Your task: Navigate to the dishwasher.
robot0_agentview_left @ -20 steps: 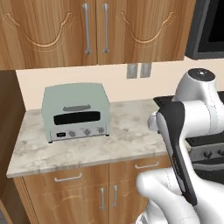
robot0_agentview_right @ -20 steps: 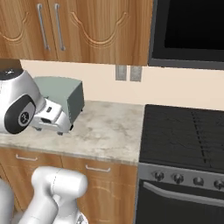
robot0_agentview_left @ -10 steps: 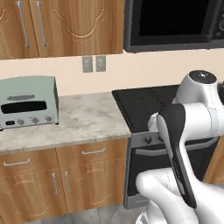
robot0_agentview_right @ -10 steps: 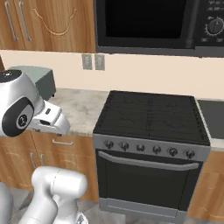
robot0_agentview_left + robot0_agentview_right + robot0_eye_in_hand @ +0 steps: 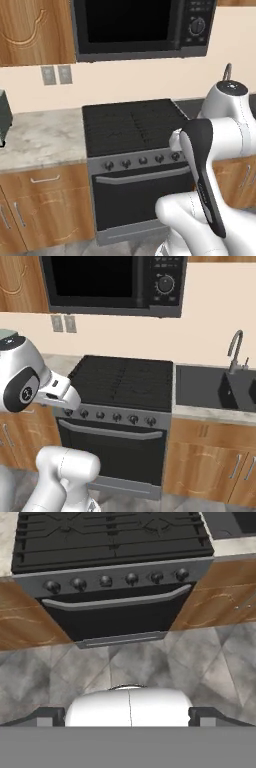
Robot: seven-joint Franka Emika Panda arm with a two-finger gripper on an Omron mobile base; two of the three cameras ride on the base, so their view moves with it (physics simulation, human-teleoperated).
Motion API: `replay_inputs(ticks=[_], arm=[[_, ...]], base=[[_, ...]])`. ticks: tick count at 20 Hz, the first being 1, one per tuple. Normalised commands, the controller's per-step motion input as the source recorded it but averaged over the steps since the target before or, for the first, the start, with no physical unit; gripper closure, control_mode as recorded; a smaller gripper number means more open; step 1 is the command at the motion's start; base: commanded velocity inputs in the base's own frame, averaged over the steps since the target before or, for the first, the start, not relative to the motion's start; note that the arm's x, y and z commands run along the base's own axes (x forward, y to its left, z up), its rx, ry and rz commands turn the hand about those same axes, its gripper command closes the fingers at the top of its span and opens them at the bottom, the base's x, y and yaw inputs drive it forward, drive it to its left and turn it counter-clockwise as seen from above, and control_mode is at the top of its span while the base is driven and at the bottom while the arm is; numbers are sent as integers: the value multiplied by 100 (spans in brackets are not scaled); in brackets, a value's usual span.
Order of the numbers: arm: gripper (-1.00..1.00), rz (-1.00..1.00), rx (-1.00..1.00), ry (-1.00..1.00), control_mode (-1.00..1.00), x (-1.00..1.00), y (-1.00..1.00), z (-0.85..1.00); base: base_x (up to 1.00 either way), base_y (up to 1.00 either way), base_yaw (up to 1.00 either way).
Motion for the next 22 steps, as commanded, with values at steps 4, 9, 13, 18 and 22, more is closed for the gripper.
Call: replay_inputs(ticks=[4, 9, 13, 18, 22], arm=[[-100, 0, 0, 0, 100, 0, 0, 0], [-100, 0, 0, 0, 100, 0, 0, 0], [-100, 0, 0, 0, 100, 0, 0, 0], [-100, 0, 0, 0, 100, 0, 0, 0], [-100, 0, 0, 0, 100, 0, 0, 0]], base=[[0, -100, 0], [1, -100, 1], [13, -100, 2], [28, -100, 3], [26, -100, 4]])
